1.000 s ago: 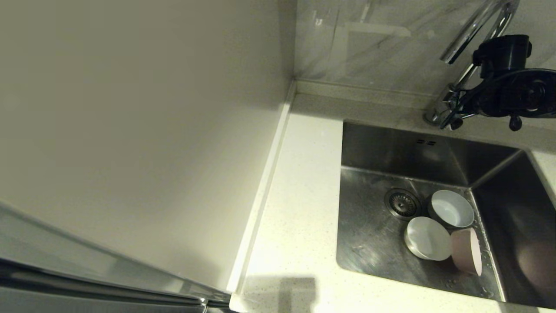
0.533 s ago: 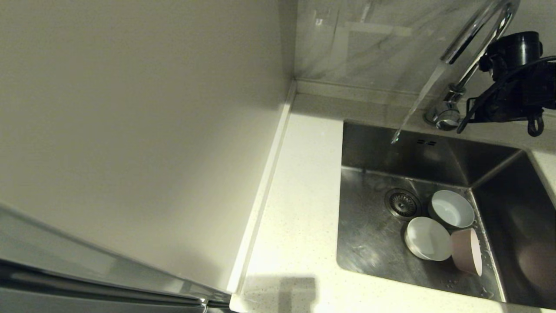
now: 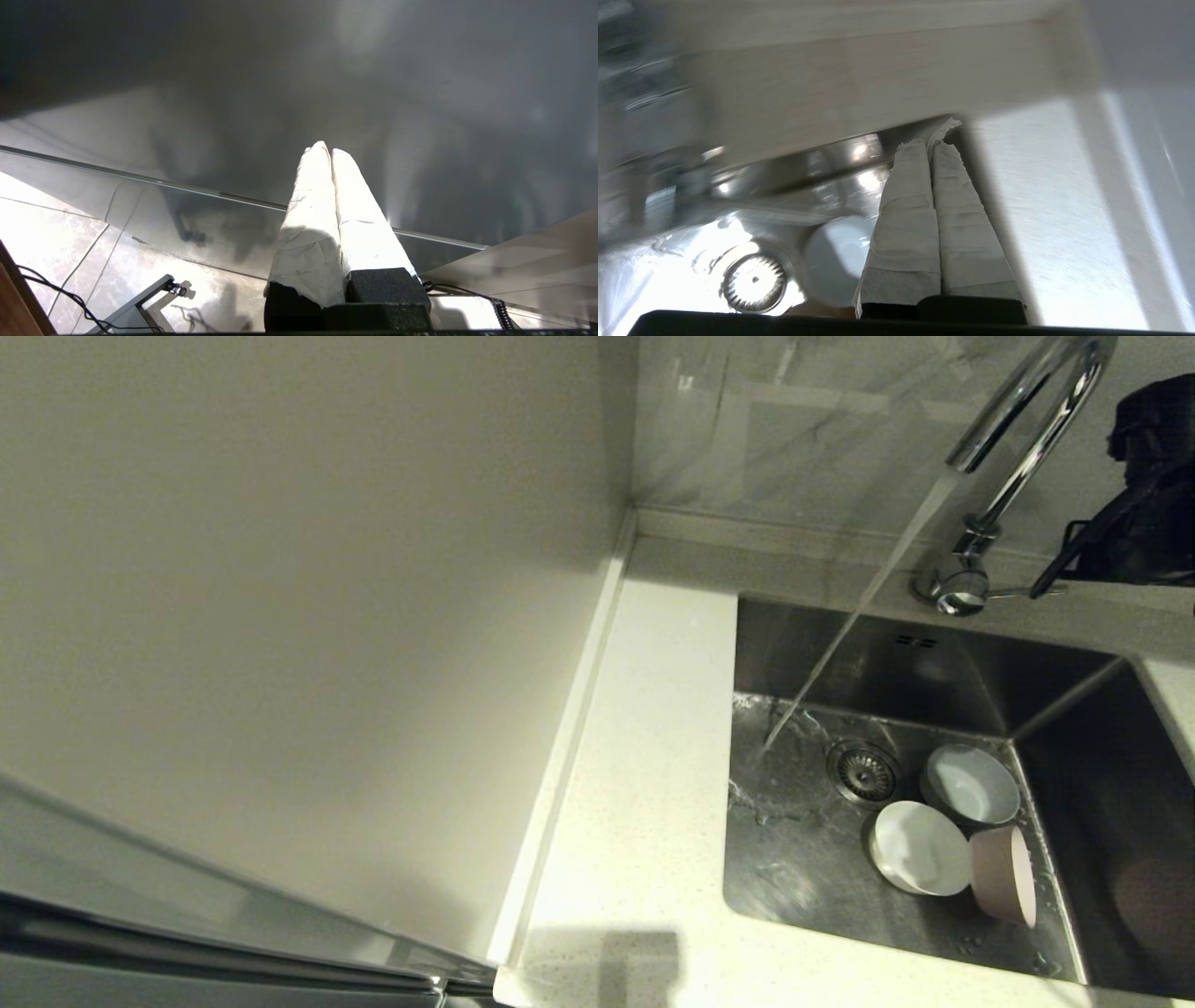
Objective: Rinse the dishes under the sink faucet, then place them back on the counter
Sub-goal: Wait for the water to rinse the bowl
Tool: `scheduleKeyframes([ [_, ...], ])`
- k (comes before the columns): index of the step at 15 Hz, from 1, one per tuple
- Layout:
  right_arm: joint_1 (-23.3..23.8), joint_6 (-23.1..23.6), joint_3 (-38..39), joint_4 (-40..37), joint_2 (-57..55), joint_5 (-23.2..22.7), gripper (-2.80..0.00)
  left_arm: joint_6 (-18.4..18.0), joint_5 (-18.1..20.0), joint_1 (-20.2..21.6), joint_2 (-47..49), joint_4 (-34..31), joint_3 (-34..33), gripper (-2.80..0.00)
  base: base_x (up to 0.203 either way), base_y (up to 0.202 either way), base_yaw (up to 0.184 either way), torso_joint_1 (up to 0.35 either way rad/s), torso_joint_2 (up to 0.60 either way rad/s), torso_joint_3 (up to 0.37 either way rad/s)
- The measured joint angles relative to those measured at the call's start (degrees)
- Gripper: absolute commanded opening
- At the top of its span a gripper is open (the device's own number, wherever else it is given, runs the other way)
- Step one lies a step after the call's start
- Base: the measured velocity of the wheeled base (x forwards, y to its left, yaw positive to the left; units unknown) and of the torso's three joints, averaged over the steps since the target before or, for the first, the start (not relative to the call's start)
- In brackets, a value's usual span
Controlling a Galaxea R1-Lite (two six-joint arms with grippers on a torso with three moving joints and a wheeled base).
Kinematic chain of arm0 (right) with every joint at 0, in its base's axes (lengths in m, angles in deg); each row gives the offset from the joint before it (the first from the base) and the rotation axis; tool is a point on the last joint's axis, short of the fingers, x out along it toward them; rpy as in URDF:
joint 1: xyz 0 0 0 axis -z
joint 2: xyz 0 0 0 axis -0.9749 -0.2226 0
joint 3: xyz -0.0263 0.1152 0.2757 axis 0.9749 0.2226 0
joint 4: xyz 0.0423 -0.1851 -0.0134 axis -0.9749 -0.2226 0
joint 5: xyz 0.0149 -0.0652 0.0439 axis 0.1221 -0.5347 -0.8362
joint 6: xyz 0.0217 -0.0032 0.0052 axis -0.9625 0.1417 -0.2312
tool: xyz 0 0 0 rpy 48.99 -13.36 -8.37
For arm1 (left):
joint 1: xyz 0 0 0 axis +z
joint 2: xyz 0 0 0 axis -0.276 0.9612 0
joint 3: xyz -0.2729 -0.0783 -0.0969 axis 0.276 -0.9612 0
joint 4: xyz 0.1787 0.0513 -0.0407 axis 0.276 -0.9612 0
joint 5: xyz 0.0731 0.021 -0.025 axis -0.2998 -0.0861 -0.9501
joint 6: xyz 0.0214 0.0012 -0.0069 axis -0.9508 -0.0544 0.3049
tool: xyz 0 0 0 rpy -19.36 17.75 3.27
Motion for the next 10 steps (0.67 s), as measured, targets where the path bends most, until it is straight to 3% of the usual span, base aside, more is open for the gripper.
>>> scheduleKeyframes([
  [6, 10.45, -1.99, 7.52, -0.19, 12.62, -1.38, -2.8, 0.0, 0.0, 0.0, 0.0, 0.0, 0.0, -2.8, 0.0, 0.0, 0.0, 0.0, 0.0, 0.0],
  [8, 13.42, 0.36, 14.82, -2.81, 21.07, -7.12, -2.8, -0.02, -0.03, 0.0, 0.0, 0.0, 0.0, -2.8, 0.0, 0.0, 0.0, 0.0, 0.0, 0.0],
  [10, 15.67, 2.95, 22.61, -8.23, 31.27, -15.95, -2.8, -0.02, -0.03, 0.0, 0.0, 0.0, 0.0, -2.8, 0.0, 0.0, 0.0, 0.0, 0.0, 0.0],
])
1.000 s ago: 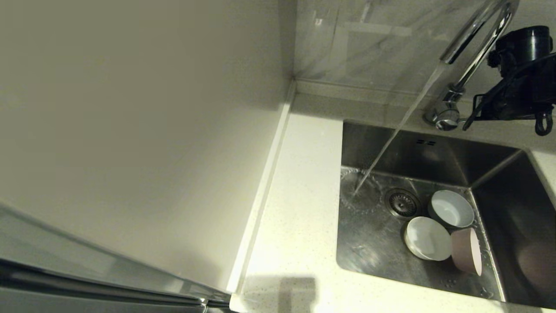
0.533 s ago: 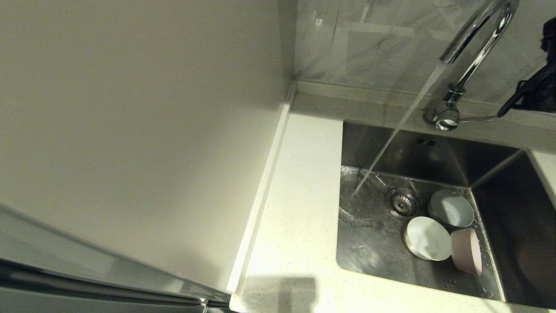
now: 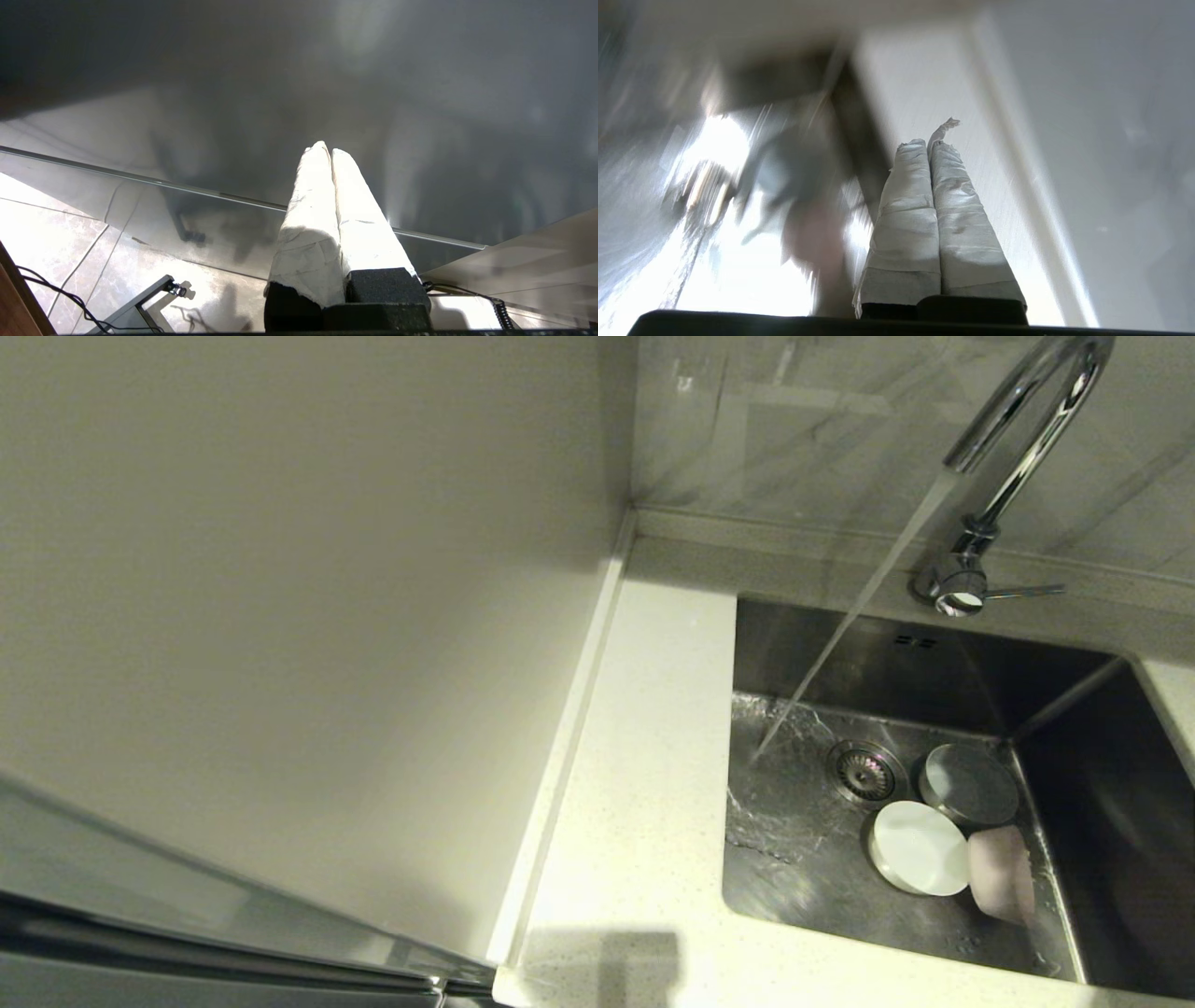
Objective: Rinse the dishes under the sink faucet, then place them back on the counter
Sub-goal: Wait for the water to rinse the bowl
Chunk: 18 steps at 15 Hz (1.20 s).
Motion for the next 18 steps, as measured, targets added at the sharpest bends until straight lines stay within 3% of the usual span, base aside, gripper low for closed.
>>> scheduleKeyframes([
  [3, 1.71, 4.58, 11.88, -10.8, 16.36, -16.74, -2.8, 0.0, 0.01, 0.0, 0.0, 0.0, 0.0, -2.8, 0.0, 0.0, 0.0, 0.0, 0.0, 0.0],
  [7, 1.97, 17.31, 26.07, -26.38, 34.72, -38.82, -2.8, 0.02, 0.0, -0.02, 0.0, 0.0, 0.0, -2.8, 0.0, 0.0, 0.0, 0.0, 0.0, 0.0],
  [9, 0.26, 22.93, 31.56, -32.97, 41.73, -44.18, -2.8, 0.05, 0.02, -0.02, 0.0, 0.0, 0.0, -2.8, 0.0, 0.0, 0.0, 0.0, 0.0, 0.0],
  [11, -3.57, 25.11, 36.17, -36.19, 48.51, -43.44, -2.8, 0.0, 0.02, -0.02, 0.0, 0.0, 0.0, -2.8, 0.0, 0.0, 0.0, 0.0, 0.0, 0.0],
  [13, -10.17, 25.23, 40.48, -37.31, 55.1, -38.93, -2.8, 0.05, 0.03, -0.02, 0.0, 0.0, 0.0, -2.8, 0.0, 0.0, 0.0, 0.0, 0.0, 0.0],
  [16, -14.03, 18.65, 44.31, -33.56, 59.97, -31.76, -2.8, 0.02, 0.0, 0.0, 0.0, 0.0, 0.0, -2.8, 0.0, 0.0, 0.0, 0.0, 0.0, 0.0],
  [18, -17.93, 17.86, 45.34, -30.16, 61.0, -28.66, -2.8, 0.07, 0.02, 0.0, 0.0, 0.0, 0.0, -2.8, 0.0, 0.0, 0.0, 0.0, 0.0, 0.0],
])
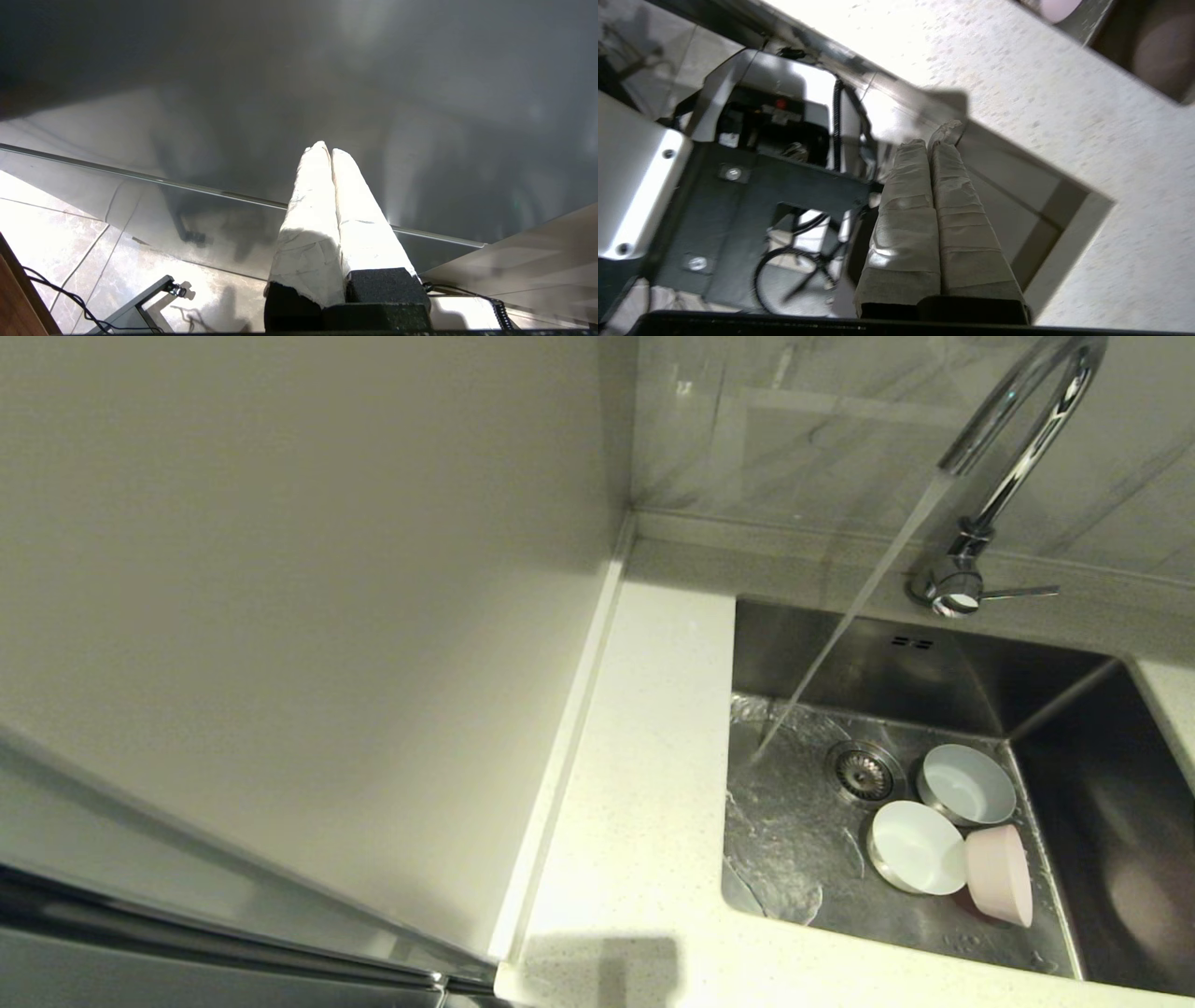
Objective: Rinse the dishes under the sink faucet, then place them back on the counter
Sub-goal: Wait for the water to rinse the bowl
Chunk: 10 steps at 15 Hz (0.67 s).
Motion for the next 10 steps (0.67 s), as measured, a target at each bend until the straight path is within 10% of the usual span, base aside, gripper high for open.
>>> scheduleKeyframes([
  [7, -4.2, -2.74, 11.23, 9.56, 12.61, 11.5, -2.8, -0.02, 0.01, -0.02, 0.0, -0.02, 0.0, -2.8, 0.0, 0.0, 0.0, 0.0, 0.0, 0.0],
  [10, -3.94, -6.97, 21.11, 26.31, 15.89, 16.78, -2.8, -0.02, -0.02, 0.0, 0.0, -0.01, 0.0, -2.8, 0.0, 0.0, 0.0, 0.0, 0.0, 0.0],
])
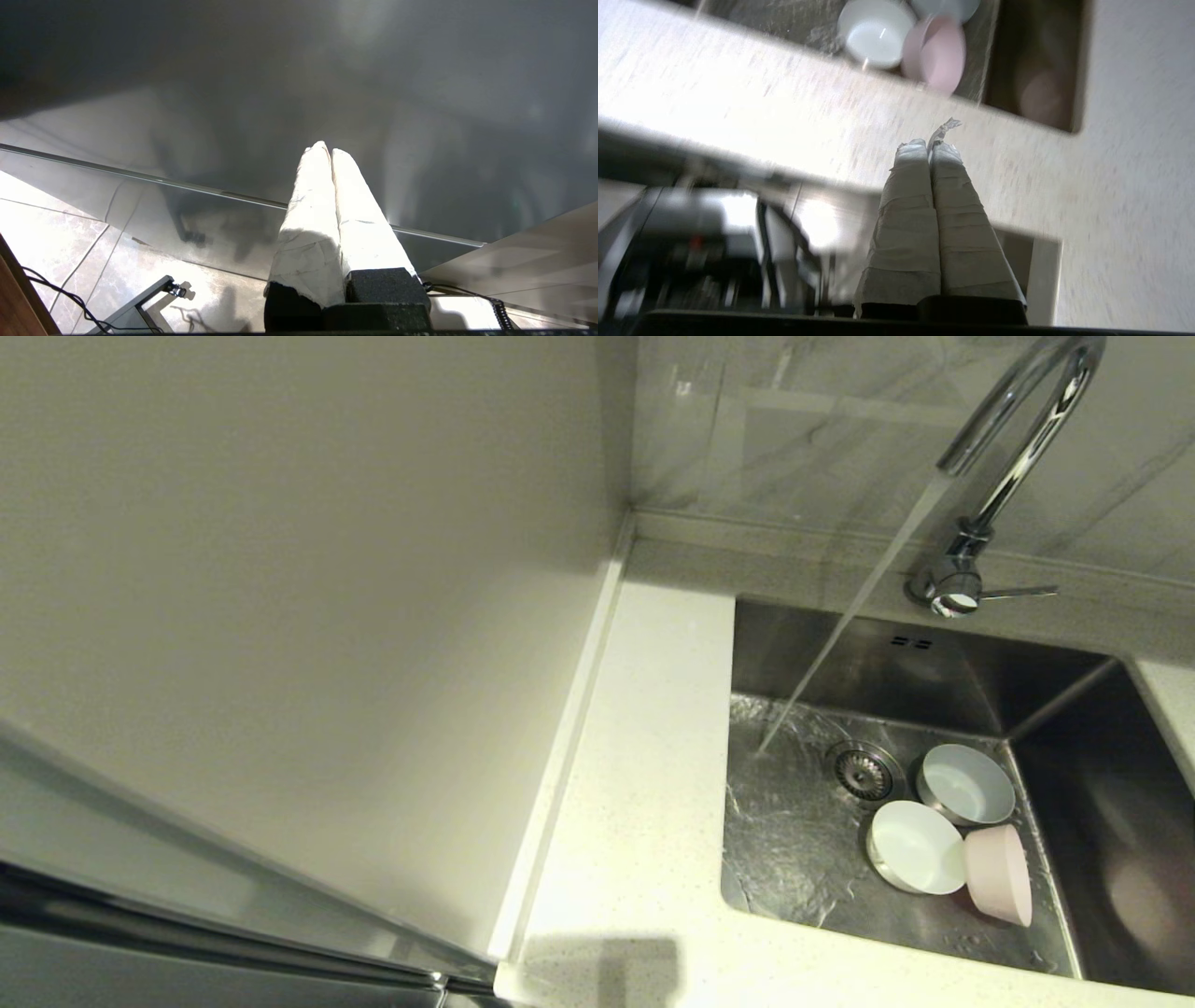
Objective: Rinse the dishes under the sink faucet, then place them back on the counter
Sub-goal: Wait for the water to rinse the bowl
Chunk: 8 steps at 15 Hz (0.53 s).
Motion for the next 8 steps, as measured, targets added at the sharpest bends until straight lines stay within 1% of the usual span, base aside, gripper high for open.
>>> scheduleKeyframes([
  [2, 0.05, -0.35, 8.12, 14.31, 0.76, 2.39, -2.8, 0.01, 0.01, 0.0, 0.0, -0.01, 0.0, -2.8, 0.0, 0.0, 0.0, 0.0, 0.0, 0.0],
  [3, 0.06, -0.62, 10.98, 20.68, 0.97, 2.88, -2.8, 0.0, 0.0, 0.0, 0.0, -0.01, 0.0, -2.8, 0.0, 0.0, 0.0, 0.0, 0.0, 0.0],
  [4, 0.09, -0.85, 12.8, 25.13, 1.05, 2.1, -2.8, 0.0, 0.02, 0.0, 0.0, 0.01, 0.0, -2.8, 0.0, 0.0, 0.0, 0.0, 0.0, 0.0],
  [5, 0.11, -0.95, 13.7, 27.29, 1.12, -0.15, -2.8, 0.02, 0.02, 0.0, 0.0, 0.01, 0.0, -2.8, 0.0, 0.0, 0.0, 0.0, 0.0, 0.0],
  [7, 0.09, -0.96, 14.71, 27.49, 1.17, -5.42, -2.8, -0.02, 0.02, 0.0, 0.0, -0.01, 0.0, -2.8, 0.0, 0.0, 0.0, 0.0, 0.0, 0.0],
  [8, 0.09, -1.24, 14.89, 27.36, 1.18, -6.59, -2.8, -0.01, 0.01, -0.01, 0.0, 0.01, 0.0, -2.8, 0.0, 0.0, 0.0, 0.0, 0.0, 0.0],
])
